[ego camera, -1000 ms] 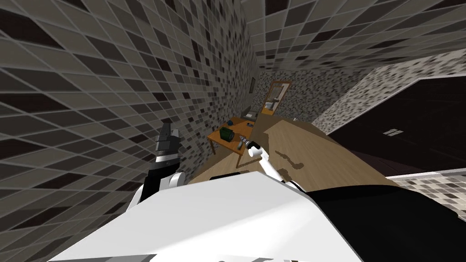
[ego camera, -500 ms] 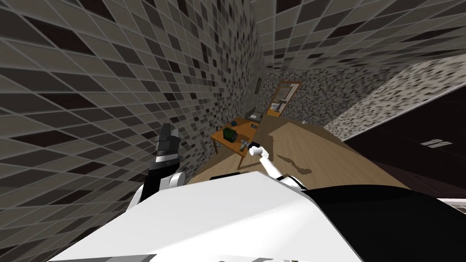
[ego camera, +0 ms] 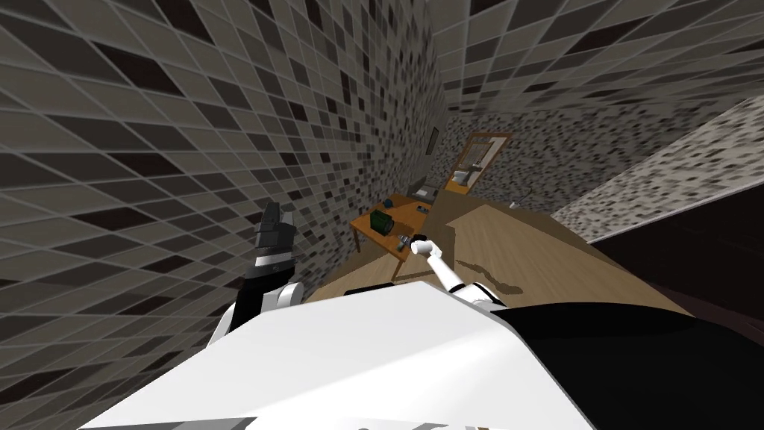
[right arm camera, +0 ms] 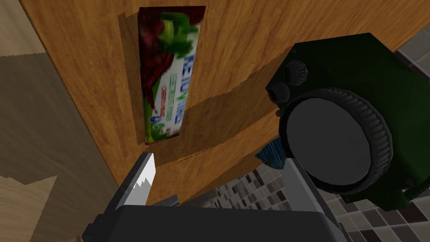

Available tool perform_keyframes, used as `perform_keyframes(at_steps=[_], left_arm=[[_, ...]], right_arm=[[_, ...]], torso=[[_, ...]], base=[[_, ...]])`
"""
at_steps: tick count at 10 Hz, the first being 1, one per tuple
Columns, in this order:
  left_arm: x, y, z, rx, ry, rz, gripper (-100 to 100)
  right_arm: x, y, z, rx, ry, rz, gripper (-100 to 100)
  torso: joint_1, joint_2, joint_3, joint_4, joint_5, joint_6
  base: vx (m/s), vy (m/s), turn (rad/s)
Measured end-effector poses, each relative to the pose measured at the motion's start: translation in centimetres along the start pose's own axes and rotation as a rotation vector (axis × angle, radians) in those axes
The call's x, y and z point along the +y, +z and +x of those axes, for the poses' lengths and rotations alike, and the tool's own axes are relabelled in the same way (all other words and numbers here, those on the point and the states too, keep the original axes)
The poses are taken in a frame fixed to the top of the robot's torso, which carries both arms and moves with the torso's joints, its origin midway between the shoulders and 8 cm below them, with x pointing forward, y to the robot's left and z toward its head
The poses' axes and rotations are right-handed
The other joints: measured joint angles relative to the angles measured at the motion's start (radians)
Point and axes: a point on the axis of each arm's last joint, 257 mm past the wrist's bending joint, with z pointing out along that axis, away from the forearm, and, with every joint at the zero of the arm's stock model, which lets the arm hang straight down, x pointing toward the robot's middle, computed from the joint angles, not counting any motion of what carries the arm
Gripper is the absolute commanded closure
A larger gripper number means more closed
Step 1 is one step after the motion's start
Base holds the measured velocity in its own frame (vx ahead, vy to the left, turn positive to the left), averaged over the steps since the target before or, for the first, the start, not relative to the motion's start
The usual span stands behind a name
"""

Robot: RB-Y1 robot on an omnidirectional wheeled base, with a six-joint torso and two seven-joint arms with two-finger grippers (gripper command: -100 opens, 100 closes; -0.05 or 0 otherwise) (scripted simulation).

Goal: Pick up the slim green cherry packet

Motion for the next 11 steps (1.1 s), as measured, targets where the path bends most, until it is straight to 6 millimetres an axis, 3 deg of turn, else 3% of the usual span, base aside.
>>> perform_keyframes(at_steps=[7, 11], left_arm=[[0.0, 0.0, 0.0, 0.000, 0.000, 0.000, 0], [0.0, 0.0, 0.0, 0.000, 0.000, 0.000, 0]], right_arm=[[-7.4, 0.3, 1.6, 0.152, 0.010, 0.189, -100], [-12.5, -0.6, 3.2, 0.251, 0.038, 0.307, -100]], torso=[[0.000, -0.002, -0.001, 0.000, 0.000, 0.000], [0.000, -0.002, -0.001, 0.000, 0.000, 0.000]], base=[[0.039, -0.008, 0.138], [0.047, -0.012, 0.141]])
